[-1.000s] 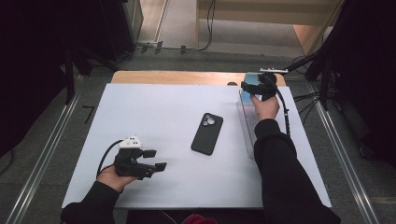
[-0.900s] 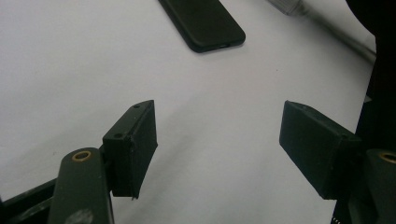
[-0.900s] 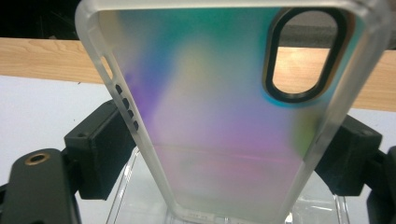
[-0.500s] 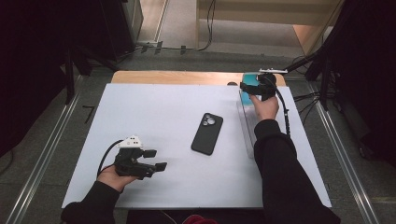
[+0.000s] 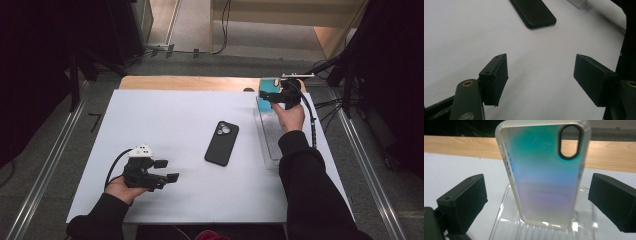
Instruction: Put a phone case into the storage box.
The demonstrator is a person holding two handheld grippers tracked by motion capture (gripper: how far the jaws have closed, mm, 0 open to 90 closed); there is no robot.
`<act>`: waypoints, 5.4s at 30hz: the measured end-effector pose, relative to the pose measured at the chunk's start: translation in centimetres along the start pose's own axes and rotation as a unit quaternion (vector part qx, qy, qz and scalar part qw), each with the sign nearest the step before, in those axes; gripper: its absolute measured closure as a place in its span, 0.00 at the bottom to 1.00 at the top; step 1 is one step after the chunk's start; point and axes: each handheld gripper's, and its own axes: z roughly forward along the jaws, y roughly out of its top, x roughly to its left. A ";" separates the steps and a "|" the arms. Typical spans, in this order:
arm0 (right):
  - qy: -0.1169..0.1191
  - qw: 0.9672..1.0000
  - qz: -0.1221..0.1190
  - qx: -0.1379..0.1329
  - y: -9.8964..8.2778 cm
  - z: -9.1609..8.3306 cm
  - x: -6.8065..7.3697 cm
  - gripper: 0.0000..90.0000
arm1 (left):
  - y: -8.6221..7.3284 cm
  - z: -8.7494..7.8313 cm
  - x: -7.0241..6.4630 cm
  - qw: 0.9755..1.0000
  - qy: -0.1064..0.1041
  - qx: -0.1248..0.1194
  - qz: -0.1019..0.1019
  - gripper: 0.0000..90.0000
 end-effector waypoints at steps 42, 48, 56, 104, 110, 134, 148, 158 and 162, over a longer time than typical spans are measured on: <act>0.148 0.981 -0.115 0.038 -6.5 -11.8 6.9 0.13 | 0.4 -0.6 0.5 1.000 -0.002 -0.007 -0.016 0.31; 0.166 0.976 -0.129 0.049 -7.8 -12.2 7.6 0.14 | 0.5 -0.6 0.4 1.000 -0.003 -0.007 -0.014 0.31; 0.205 0.966 -0.147 0.059 -10.0 -12.8 8.5 0.22 | 0.4 -0.8 0.3 1.000 -0.001 -0.010 -0.017 0.31; 0.275 0.934 -0.195 0.115 -16.1 -12.1 8.4 0.26 | 3.4 0.3 -0.6 1.000 0.000 -0.018 -0.020 0.27; 0.274 0.934 -0.197 0.117 -16.2 -12.1 8.4 0.26 | 4.8 0.9 -0.6 1.000 -0.007 -0.019 -0.016 0.17; 0.276 0.931 -0.202 0.126 -16.3 -11.8 8.6 0.26 | 9.4 5.3 -0.8 1.000 0.001 -0.008 -0.016 0.19; 0.273 0.931 -0.204 0.130 -16.3 -11.8 8.6 0.26 | 11.1 8.2 -0.9 0.999 0.030 0.013 -0.009 0.20; 0.274 0.930 -0.206 0.132 -16.3 -11.7 8.6 0.26 | 11.9 10.5 -0.7 0.998 0.053 0.018 -0.028 0.20; 0.274 0.930 -0.206 0.133 -16.3 -11.7 8.6 0.26 | 12.4 11.3 -0.8 0.997 0.067 0.024 -0.027 0.20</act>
